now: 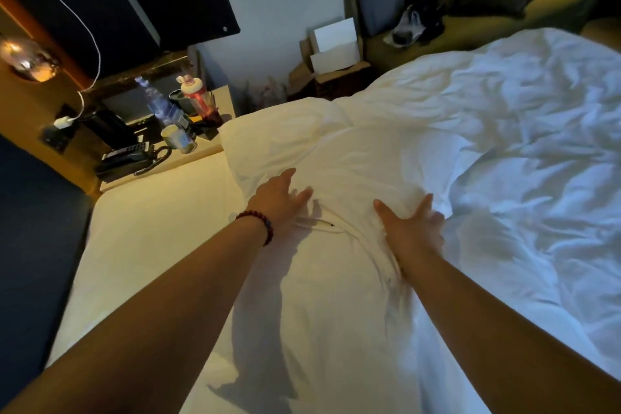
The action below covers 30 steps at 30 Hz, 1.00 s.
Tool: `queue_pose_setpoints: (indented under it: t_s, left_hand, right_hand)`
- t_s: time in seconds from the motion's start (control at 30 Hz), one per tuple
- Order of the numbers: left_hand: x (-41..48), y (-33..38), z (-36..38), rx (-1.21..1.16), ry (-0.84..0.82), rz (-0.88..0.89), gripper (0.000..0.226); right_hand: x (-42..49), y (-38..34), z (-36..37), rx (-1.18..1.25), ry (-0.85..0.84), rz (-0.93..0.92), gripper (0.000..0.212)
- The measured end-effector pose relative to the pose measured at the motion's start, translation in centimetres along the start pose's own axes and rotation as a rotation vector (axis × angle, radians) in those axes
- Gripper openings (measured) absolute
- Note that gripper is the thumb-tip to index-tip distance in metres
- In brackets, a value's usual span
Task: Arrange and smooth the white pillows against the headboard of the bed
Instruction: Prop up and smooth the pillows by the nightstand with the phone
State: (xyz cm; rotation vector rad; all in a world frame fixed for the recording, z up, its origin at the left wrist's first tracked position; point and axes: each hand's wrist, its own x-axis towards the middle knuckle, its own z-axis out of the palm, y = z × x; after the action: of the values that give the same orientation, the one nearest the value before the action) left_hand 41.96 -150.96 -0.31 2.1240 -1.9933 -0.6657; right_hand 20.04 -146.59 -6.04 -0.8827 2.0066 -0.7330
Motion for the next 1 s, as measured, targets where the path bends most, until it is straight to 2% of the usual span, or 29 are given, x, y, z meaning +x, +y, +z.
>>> queue_pose_setpoints:
  t_s: [0.1,0.2,0.33,0.4,0.5,0.57,0.63,0.73,0.87,1.0]
  left_hand:
    - [4.6,-1.5,0.2,-0.076,-0.119,-0.129,0.073]
    - [8.5,-3.6,0.3,-0.083,-0.17,-0.237,0.092]
    - [11.3,-4.4,1.1,-0.033,-0.22,-0.265,0.074]
    - [12.5,-4.6,1.3,-0.045,-0.233,-0.258,0.064]
    - [13.7,-5.9,2.5,-0.13,-0.263,-0.265,0.089]
    - [13.5,-6.9,3.2,-0.21,-0.261,-0.332,0.117]
    - [13.2,-7.7,3.9,-0.255,-0.282,-0.387,0.131]
    - [13.0,-7.5,3.9,-0.285,-0.26,-0.405,0.126]
    - [11.2,-6.2,3.6,-0.259,-0.169,-0.45,0.085]
    - [8.4,-4.8,2.5,-0.256,-0.099,-0.442,0.07]
  right_hand:
    - [0.8,1.6,0.6,-0.045,0.001,-0.025,0.107]
    - [1.5,2.5,0.7,-0.091,0.002,-0.063,0.106]
    - [1.9,2.7,-0.2,-0.13,-0.006,-0.116,0.107]
    - [2.4,2.5,-0.4,-0.101,-0.063,-0.088,0.108]
    - [3.8,1.8,-0.7,0.039,-0.158,-0.013,0.112]
    - [4.9,1.1,-0.7,0.133,-0.186,0.036,0.117]
    - [5.9,0.5,-0.4,0.187,-0.206,0.101,0.123]
    - [6.6,0.2,0.3,0.223,-0.188,0.144,0.124]
    - [6.2,0.9,0.4,0.21,-0.145,0.111,0.12]
    - [5.1,2.0,-0.2,0.203,-0.129,0.042,0.113]
